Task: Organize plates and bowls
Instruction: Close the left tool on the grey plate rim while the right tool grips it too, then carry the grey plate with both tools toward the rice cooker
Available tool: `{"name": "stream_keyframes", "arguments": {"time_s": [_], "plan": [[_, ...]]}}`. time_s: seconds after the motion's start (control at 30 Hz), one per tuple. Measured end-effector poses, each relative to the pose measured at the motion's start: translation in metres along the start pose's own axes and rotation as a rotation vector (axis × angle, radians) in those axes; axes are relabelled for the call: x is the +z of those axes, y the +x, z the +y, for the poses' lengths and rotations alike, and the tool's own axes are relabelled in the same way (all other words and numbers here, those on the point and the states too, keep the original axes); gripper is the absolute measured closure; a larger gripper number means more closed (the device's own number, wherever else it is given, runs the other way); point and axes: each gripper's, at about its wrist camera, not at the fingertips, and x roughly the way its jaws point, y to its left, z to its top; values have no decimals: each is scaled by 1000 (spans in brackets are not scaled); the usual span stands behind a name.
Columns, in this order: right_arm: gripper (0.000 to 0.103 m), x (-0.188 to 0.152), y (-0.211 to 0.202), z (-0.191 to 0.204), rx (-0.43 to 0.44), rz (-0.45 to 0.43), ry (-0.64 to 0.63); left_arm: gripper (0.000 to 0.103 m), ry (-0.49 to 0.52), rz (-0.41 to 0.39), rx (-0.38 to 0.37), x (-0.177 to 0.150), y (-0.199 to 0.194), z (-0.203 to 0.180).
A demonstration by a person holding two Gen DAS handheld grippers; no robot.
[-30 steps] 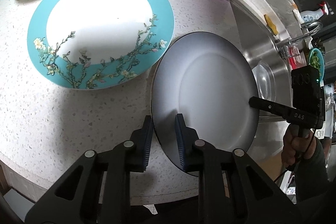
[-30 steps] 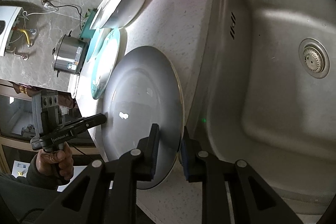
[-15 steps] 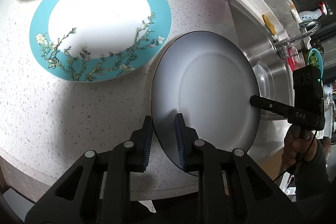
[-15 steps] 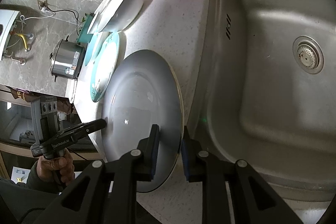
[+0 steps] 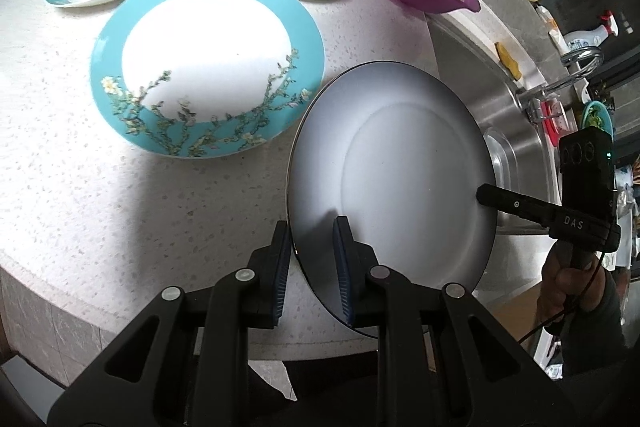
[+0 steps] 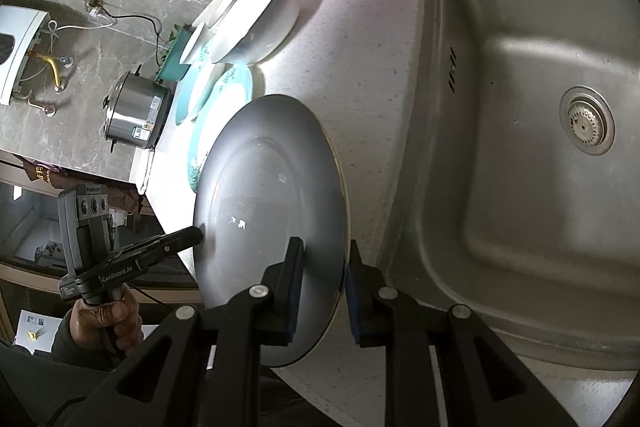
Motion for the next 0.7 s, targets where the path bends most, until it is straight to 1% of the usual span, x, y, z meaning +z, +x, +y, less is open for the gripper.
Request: {"name": "stream_keyframes", "arguments": {"time_s": [0.27,0.43,0.7], "plan": [[81,7,0,21,13,9,-48,84,-31,-49,16,-1,-32,11],[81,11,5,34,15,11,-66,84,-50,-64,15,0,-45,22],[81,23,20,60,24,17,-90,84,-69,-83,17,12,-69,55]]}}
